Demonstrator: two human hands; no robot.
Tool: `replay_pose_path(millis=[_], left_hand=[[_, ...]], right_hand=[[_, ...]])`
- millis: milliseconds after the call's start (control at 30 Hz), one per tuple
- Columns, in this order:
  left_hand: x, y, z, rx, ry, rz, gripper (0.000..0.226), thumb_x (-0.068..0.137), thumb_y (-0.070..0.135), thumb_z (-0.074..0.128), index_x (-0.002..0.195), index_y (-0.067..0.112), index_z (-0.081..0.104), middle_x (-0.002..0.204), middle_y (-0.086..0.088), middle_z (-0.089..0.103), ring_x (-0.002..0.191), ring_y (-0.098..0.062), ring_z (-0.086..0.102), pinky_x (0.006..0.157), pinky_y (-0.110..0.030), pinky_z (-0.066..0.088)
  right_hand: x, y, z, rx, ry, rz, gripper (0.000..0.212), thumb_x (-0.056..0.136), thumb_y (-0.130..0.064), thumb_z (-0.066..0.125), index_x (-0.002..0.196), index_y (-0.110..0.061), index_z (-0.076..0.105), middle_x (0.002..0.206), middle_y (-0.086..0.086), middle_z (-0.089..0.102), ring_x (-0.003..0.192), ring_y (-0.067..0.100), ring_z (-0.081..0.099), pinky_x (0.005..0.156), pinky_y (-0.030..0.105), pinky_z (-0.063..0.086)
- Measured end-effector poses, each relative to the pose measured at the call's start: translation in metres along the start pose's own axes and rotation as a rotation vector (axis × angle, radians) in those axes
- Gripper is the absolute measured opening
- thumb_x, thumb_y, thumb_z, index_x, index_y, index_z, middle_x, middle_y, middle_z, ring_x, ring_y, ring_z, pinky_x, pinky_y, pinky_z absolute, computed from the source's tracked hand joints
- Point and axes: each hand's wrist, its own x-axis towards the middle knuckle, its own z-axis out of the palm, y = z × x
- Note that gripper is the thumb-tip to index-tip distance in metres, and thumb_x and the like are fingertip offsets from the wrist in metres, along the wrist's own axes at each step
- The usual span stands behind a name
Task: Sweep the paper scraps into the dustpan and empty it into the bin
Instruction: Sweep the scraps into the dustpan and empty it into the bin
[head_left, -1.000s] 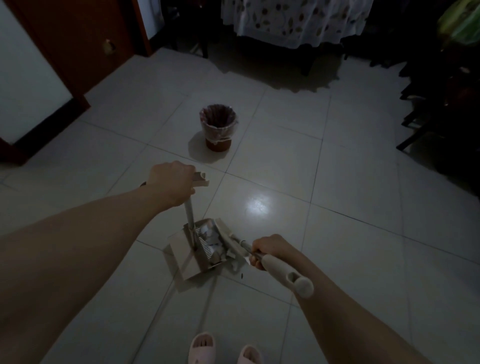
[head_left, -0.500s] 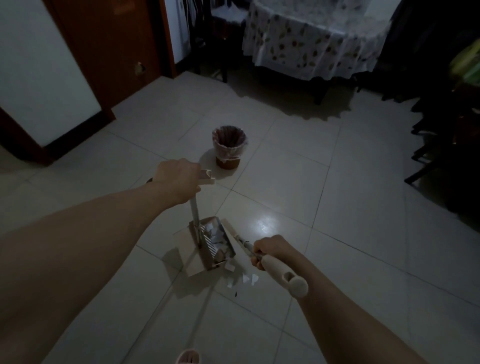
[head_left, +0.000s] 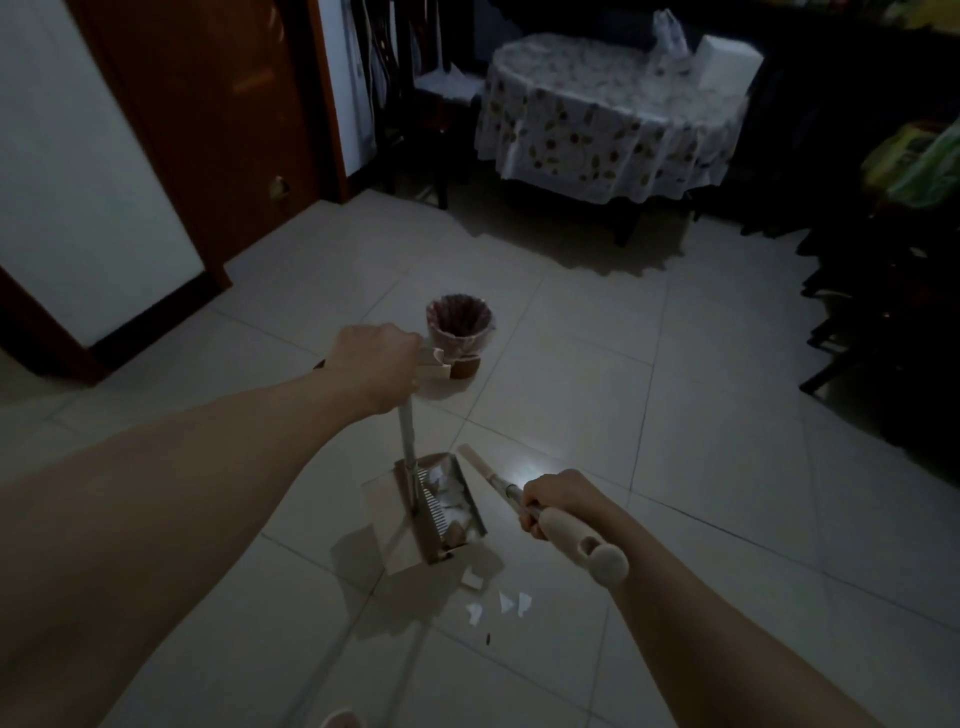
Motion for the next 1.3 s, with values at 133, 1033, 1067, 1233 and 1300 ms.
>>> replay_pose_path(millis=[133,1033,1067,1233,1300], left_hand=[[0.015,-0.029,-0.010,-0.012,0.031,0.069,0.029,0.092,0.034,0.056,0.113,0.015,0.058,0.108,-0.010,0.064,0.097,-0.028,0.063,0.069,-0.030,0.039],[0.157,-0.133,-0.093,-0.016,0.234,0.090,0.030,0.092,0.034,0.058,0.115,0.016,0.055,0.103,-0.006,0.064,0.082,-0.020,0.058,0.066,-0.031,0.038],[0.163,-0.138,-0.096,-0.017,0.234,0.088,0.030,0.092,0.034,0.058,0.115,0.016,0.055,0.103,-0.006,0.064,0.082,-0.020,0.057,0.067,-0.031,0.038],[0.200,-0.166,-0.117,0.006,0.254,0.101,0.029,0.092,0.034,0.056,0.116,0.017,0.056,0.106,-0.008,0.063,0.093,-0.023,0.061,0.070,-0.032,0.040],[0.216,-0.176,-0.125,0.020,0.265,0.113,0.028,0.092,0.035,0.057,0.114,0.018,0.057,0.103,-0.007,0.063,0.090,-0.023,0.061,0.069,-0.032,0.041]], right_hand=[[-0.001,-0.025,0.016,0.020,0.046,-0.013,0.012,0.081,-0.003,0.053,0.084,0.005,0.061,0.077,0.016,0.061,0.053,0.018,0.058,0.051,0.024,0.047],[0.055,-0.217,0.019,0.183,0.066,-0.122,0.014,0.083,0.003,0.051,0.070,-0.003,0.052,0.066,0.011,0.052,0.051,0.015,0.048,0.031,0.015,0.038],[0.056,-0.227,0.019,0.161,0.076,-0.126,0.009,0.082,0.003,0.050,0.075,0.000,0.056,0.070,0.014,0.055,0.053,0.017,0.049,0.034,0.017,0.038],[0.064,-0.274,0.014,0.185,0.089,-0.129,0.009,0.080,0.003,0.052,0.073,0.004,0.058,0.072,0.017,0.059,0.055,0.019,0.054,0.039,0.020,0.042],[0.066,-0.289,0.013,0.196,0.120,-0.142,0.009,0.080,0.003,0.053,0.075,0.004,0.060,0.073,0.017,0.060,0.053,0.018,0.054,0.034,0.016,0.041]])
